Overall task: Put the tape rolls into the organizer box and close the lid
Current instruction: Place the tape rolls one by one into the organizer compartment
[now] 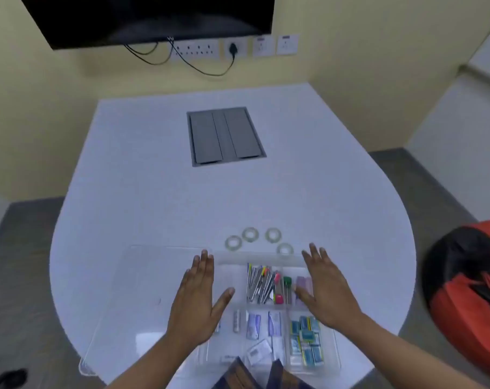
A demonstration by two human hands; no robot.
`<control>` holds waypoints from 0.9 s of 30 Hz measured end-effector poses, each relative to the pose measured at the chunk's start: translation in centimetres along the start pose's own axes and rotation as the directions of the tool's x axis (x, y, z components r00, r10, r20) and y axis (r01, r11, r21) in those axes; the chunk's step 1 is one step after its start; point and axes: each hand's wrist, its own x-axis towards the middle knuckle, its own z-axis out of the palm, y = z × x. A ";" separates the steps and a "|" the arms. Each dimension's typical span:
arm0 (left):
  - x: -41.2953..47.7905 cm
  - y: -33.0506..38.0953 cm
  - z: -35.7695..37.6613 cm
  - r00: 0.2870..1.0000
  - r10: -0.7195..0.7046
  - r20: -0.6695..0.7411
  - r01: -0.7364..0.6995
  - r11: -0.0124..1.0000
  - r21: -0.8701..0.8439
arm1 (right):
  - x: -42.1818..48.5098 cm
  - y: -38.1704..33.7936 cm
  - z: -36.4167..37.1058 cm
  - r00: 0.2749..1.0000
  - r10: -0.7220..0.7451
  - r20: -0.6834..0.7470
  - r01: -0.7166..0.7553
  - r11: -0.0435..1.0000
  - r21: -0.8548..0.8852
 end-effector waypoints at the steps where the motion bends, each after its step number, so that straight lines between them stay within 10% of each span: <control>1: -0.8 -0.1 0.7 0.998 -0.019 0.058 0.019 1.000 0.005 | -1.1 0.2 1.1 0.998 0.031 0.057 -0.030 0.999 -0.019; 27: -4.0 -4.8 5.4 0.947 0.043 0.318 -0.008 0.994 -0.108 | -4.7 2.9 6.0 0.917 0.227 0.328 -0.164 0.964 -0.209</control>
